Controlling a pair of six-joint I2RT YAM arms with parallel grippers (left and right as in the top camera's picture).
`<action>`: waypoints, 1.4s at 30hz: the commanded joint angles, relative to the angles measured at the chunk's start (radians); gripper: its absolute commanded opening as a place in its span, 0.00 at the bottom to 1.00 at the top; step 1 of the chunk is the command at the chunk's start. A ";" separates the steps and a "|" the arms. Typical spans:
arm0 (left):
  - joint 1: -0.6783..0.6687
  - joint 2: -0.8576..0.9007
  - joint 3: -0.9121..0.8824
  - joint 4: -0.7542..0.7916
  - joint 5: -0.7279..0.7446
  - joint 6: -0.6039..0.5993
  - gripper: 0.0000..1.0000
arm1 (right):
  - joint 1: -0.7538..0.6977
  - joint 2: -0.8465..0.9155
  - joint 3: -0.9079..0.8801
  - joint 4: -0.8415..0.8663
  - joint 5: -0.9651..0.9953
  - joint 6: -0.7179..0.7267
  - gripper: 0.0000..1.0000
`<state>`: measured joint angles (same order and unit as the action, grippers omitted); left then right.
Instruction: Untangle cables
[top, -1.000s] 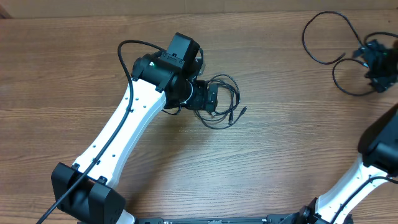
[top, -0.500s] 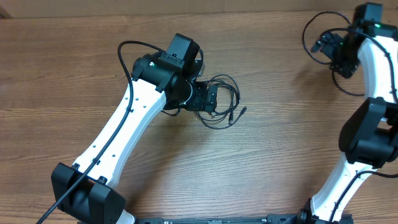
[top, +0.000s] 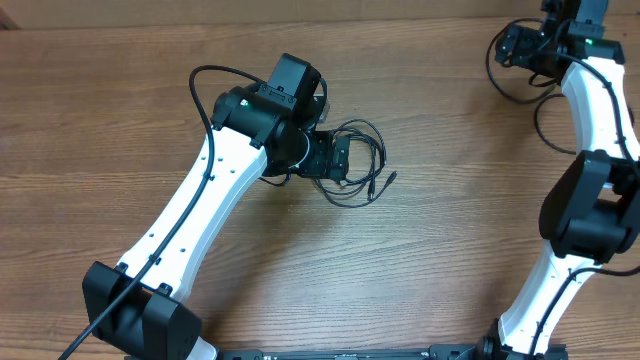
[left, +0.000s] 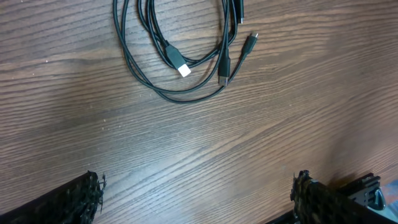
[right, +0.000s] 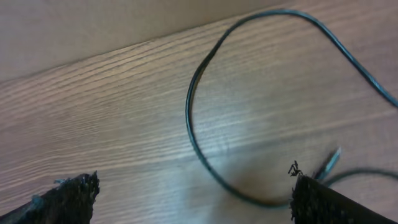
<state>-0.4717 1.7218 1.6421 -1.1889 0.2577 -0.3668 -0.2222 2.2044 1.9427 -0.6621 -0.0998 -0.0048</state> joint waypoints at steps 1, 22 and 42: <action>-0.008 0.008 -0.002 0.010 -0.005 0.003 1.00 | 0.000 0.062 0.000 0.034 0.002 -0.076 1.00; -0.008 0.008 -0.002 0.026 -0.006 0.004 1.00 | 0.000 0.217 0.000 0.073 0.002 -0.083 0.69; -0.008 0.008 -0.002 0.026 -0.006 0.004 1.00 | -0.002 0.217 0.037 -0.010 0.025 -0.071 0.04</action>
<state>-0.4717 1.7218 1.6421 -1.1648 0.2577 -0.3668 -0.2222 2.4313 1.9469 -0.6586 -0.0959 -0.0822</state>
